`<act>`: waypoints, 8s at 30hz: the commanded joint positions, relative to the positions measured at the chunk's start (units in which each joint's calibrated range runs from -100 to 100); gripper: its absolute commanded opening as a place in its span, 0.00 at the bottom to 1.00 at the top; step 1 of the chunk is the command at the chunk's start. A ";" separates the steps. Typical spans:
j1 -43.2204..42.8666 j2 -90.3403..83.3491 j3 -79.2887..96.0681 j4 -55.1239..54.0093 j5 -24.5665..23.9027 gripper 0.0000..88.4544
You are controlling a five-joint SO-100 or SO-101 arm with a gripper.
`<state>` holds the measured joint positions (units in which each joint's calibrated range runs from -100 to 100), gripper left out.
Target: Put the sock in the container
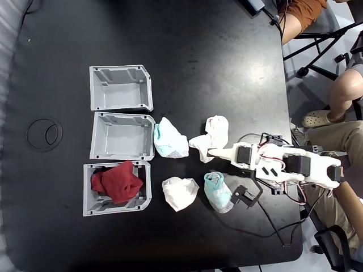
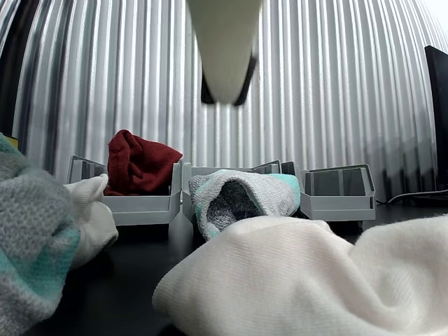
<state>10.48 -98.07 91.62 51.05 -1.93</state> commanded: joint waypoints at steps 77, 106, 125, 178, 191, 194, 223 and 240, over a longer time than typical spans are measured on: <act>-32.87 95.69 -72.96 13.17 2.25 0.42; -30.04 105.31 -73.86 16.33 2.31 0.29; -27.99 104.81 -77.65 16.75 3.39 0.02; 1.61 105.73 -123.45 31.95 3.57 0.02; 4.75 105.81 -123.27 27.60 3.51 0.02; 5.23 105.81 -122.82 25.46 3.45 0.02; 6.33 114.59 -125.26 16.07 3.34 0.02; 3.10 128.65 -135.44 9.41 3.28 0.02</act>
<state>13.86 29.76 -38.47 61.73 1.52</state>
